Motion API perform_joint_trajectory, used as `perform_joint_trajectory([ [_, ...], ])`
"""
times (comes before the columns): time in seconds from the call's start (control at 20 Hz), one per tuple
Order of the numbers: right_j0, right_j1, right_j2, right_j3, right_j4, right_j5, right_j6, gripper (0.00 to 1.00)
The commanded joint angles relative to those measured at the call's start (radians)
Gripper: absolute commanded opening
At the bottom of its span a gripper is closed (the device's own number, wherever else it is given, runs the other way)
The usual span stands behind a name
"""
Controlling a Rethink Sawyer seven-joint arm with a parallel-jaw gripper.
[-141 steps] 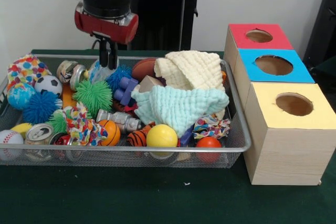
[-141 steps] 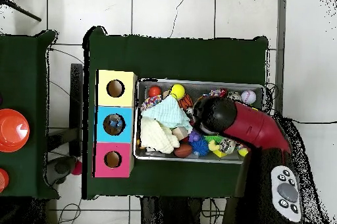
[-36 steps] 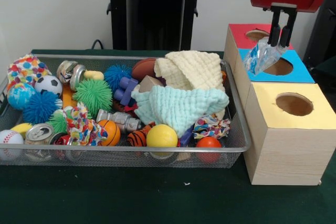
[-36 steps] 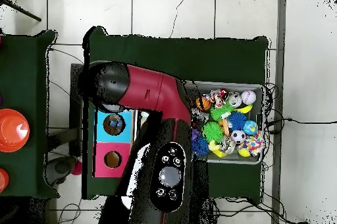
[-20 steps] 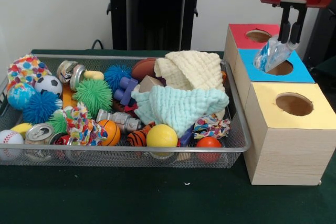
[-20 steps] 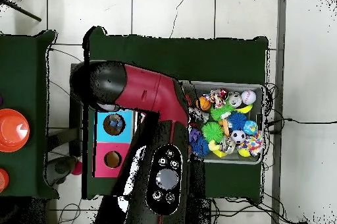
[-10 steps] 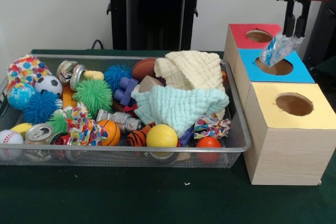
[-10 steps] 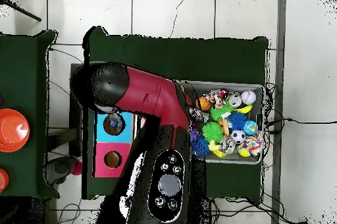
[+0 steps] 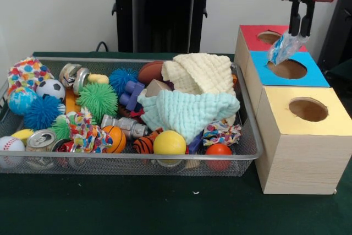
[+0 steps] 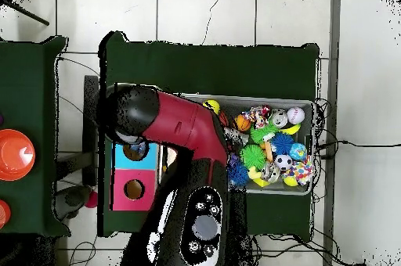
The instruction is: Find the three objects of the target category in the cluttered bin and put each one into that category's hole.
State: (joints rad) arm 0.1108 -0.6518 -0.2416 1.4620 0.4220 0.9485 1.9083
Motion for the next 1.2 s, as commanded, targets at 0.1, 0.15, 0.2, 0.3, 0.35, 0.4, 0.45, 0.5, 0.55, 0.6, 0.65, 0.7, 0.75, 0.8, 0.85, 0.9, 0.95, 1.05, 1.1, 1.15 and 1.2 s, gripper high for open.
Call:
perform_joint_trajectory([
  [0.1, -0.032, 0.028, 0.054, 0.204, 0.023, -0.034, 0.186, 0.0],
  [0.15, -0.033, 0.029, 0.058, 0.214, 0.029, -0.051, 0.187, 0.0],
  [0.2, -0.032, 0.028, 0.061, 0.225, 0.037, -0.064, 0.19, 0.0],
  [0.3, -0.03, 0.028, 0.068, 0.246, 0.048, -0.093, 0.192, 0.0],
  [0.35, -0.029, 0.025, 0.072, 0.264, 0.057, -0.113, 0.194, 0.0],
  [0.4, -0.029, 0.03, 0.075, 0.263, 0.062, -0.119, 0.198, 0.0],
  [0.45, -0.029, 0.035, 0.079, 0.261, 0.068, -0.124, 0.202, 0.0],
  [0.5, -0.029, 0.04, 0.082, 0.26, 0.074, -0.129, 0.207, 0.0],
  [0.55, -0.03, 0.051, 0.082, 0.242, 0.076, -0.123, 0.216, 0.0],
  [0.6, -0.026, 0.055, 0.08, 0.233, 0.079, -0.121, 0.229, 0.0],
  [0.65, -0.021, 0.056, 0.078, 0.227, 0.083, -0.116, 0.241, 0.0],
  [0.7, -0.016, 0.058, 0.074, 0.217, 0.083, -0.107, 0.253, 0.0],
  [0.75, -0.013, 0.061, 0.07, 0.206, 0.082, -0.098, 0.262, 0.0],
  [0.8, -0.01, 0.065, 0.066, 0.195, 0.082, -0.088, 0.271, 0.0],
  [0.85, -0.009, 0.063, 0.063, 0.19, 0.08, -0.081, 0.273, 0.0],
  [0.9, -0.007, 0.062, 0.06, 0.185, 0.079, -0.073, 0.275, 0.0],
  [0.95, -0.006, 0.06, 0.057, 0.18, 0.078, -0.065, 0.277, 0.0],
  [1.05, -0.002, 0.06, 0.052, 0.174, 0.076, -0.056, 0.281, 0.0],
  [1.1, 0.0, 0.06, 0.05, 0.173, 0.076, -0.054, 0.282, 0.0],
  [1.15, 0.003, 0.064, 0.049, 0.166, 0.076, -0.051, 0.287, 0.0],
  [1.2, 0.008, 0.066, 0.046, 0.159, 0.076, -0.05, 0.296, 0.0],
])
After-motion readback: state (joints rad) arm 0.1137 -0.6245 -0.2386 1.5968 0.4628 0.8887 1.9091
